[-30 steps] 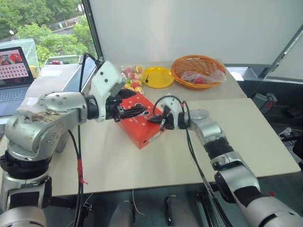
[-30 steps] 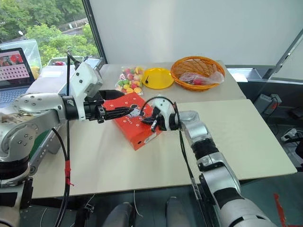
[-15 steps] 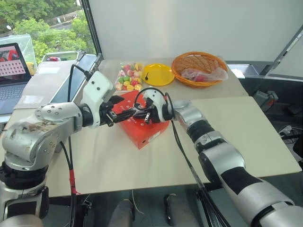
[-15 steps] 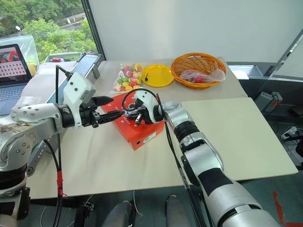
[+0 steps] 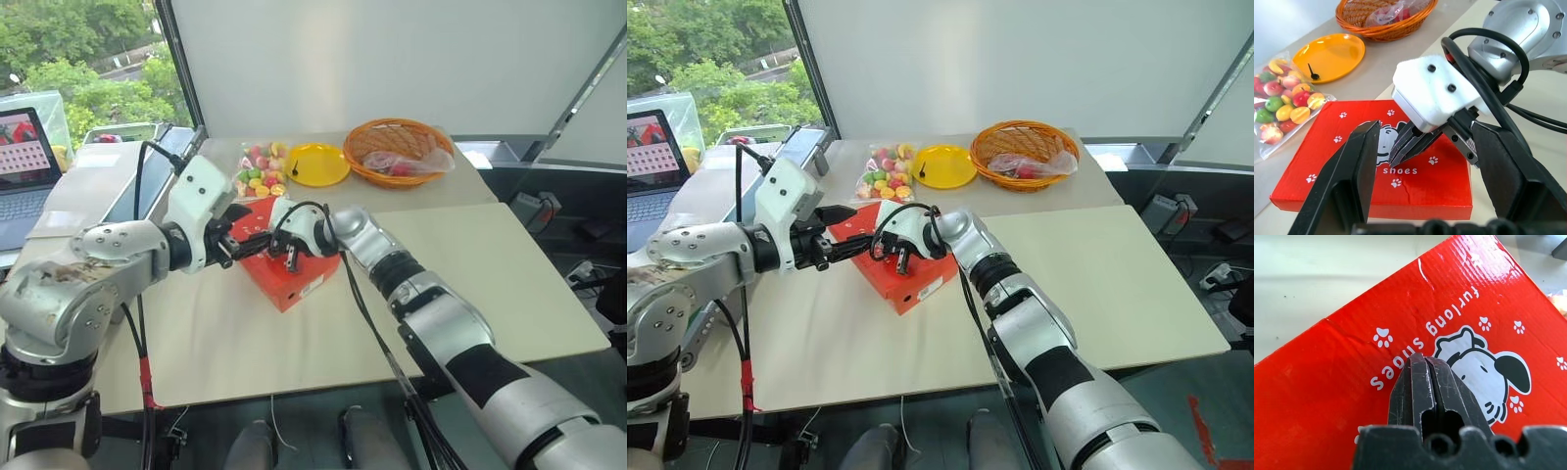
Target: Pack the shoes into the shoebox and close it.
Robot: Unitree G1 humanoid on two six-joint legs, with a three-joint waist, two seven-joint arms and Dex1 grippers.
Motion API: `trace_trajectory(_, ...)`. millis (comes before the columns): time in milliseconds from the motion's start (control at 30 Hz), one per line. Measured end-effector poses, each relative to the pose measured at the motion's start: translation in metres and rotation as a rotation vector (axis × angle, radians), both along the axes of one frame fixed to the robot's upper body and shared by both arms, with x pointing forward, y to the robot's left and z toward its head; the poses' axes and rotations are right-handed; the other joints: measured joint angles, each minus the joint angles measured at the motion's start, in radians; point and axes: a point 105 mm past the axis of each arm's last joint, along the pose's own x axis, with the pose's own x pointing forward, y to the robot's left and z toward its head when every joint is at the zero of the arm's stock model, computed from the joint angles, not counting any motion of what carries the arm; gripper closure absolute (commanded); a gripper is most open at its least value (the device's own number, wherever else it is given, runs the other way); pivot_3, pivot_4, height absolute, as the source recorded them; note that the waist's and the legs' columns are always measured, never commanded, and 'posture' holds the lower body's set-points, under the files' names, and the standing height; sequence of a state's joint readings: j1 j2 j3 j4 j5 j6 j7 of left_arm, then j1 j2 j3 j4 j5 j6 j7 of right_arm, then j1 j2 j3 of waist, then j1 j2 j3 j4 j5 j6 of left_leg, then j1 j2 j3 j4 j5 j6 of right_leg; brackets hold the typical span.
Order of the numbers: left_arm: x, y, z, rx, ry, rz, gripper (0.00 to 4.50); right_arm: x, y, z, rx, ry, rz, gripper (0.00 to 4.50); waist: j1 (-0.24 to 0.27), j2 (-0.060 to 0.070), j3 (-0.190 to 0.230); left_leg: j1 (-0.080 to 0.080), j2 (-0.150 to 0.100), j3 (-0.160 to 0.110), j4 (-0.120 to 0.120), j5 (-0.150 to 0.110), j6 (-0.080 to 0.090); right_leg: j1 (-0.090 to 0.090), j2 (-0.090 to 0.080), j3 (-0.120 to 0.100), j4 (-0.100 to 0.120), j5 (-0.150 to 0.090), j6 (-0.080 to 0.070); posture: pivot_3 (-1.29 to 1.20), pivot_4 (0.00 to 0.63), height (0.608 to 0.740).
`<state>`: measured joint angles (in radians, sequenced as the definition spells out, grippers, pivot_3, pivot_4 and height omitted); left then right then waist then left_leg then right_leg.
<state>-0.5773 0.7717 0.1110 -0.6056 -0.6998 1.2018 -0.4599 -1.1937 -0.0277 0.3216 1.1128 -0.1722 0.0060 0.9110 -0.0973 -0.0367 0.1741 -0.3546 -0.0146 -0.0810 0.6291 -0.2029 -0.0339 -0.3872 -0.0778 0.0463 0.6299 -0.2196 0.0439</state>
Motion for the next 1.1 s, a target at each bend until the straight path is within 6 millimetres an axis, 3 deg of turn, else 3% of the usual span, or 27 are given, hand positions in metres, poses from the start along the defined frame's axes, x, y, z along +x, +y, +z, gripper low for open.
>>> trace_trajectory(133, 0.0, -0.002, 0.0, -0.013, -0.001, -0.007, 1.33, -0.005, -0.005, 0.012, 0.163, 0.253, -0.016, 4.45, -0.002, 0.0, 0.001, -0.006, 0.001, 0.0, 0.0, 0.0, 0.0, -0.006, 0.001, 0.0, 0.0, 0.0, -0.001, 0.0, 0.15, 0.74)
trace_trajectory(233, -0.001, -0.004, 0.0, -0.017, 0.002, -0.015, 1.33, -0.009, -0.002, 0.027, 0.257, 0.374, -0.001, 4.45, -0.001, 0.001, 0.001, -0.023, 0.002, 0.0, 0.001, 0.0, -0.001, -0.025, 0.002, 0.0, 0.004, 0.006, -0.011, 0.0, 0.15, 0.74)
trace_trajectory(333, -0.001, -0.003, -0.003, -0.018, 0.009, -0.013, 1.33, -0.01, 0.002, 0.046, 0.314, 0.4, 0.023, 4.45, 0.0, 0.001, 0.001, -0.036, 0.002, 0.0, 0.004, 0.0, -0.001, -0.038, 0.002, 0.0, 0.014, 0.007, -0.012, 0.0, 0.15, 0.74)
trace_trajectory(400, -0.002, 0.001, -0.007, -0.013, 0.026, -0.004, 1.33, -0.012, 0.006, 0.052, 0.325, 0.402, 0.038, 4.45, 0.0, 0.001, 0.001, -0.037, 0.002, 0.0, 0.004, 0.0, -0.001, -0.039, 0.001, 0.0, 0.013, 0.007, -0.012, 0.0, 0.15, 0.74)
trace_trajectory(500, -0.002, 0.01, -0.005, 0.001, 0.017, 0.027, 1.33, -0.018, 0.015, 0.044, 0.323, 0.429, 0.058, 4.45, 0.001, 0.0, 0.001, -0.036, 0.002, 0.0, 0.004, 0.0, -0.001, -0.037, 0.001, 0.0, 0.011, 0.007, -0.012, 0.0, 0.15, 0.74)
trace_trajectory(633, -0.004, 0.014, -0.004, 0.002, 0.01, 0.041, 1.33, -0.033, 0.029, 0.013, 0.273, 0.45, 0.101, 4.45, 0.001, 0.001, 0.001, -0.034, 0.002, 0.0, 0.004, 0.0, -0.001, -0.037, 0.001, 0.0, 0.01, 0.007, -0.011, 0.0, 0.15, 0.74)
trace_trajectory(900, -0.006, 0.015, -0.006, 0.004, 0.012, 0.053, 1.33, -0.041, 0.039, 0.005, 0.198, 0.307, 0.171, 4.45, 0.002, 0.0, 0.001, -0.027, 0.002, 0.0, 0.005, 0.001, -0.003, -0.031, 0.002, 0.0, 0.012, 0.004, -0.008, 0.0, 0.15, 0.74)
trace_trajectory(1100, -0.005, 0.014, -0.006, -0.004, 0.011, 0.054, 1.33, -0.03, 0.029, 0.007, 0.082, 0.127, 0.177, 4.45, 0.003, 0.0, 0.001, -0.025, 0.002, 0.0, 0.004, 0.001, -0.003, -0.03, 0.002, 0.0, 0.012, 0.004, -0.008, 0.0, 0.15, 0.74)
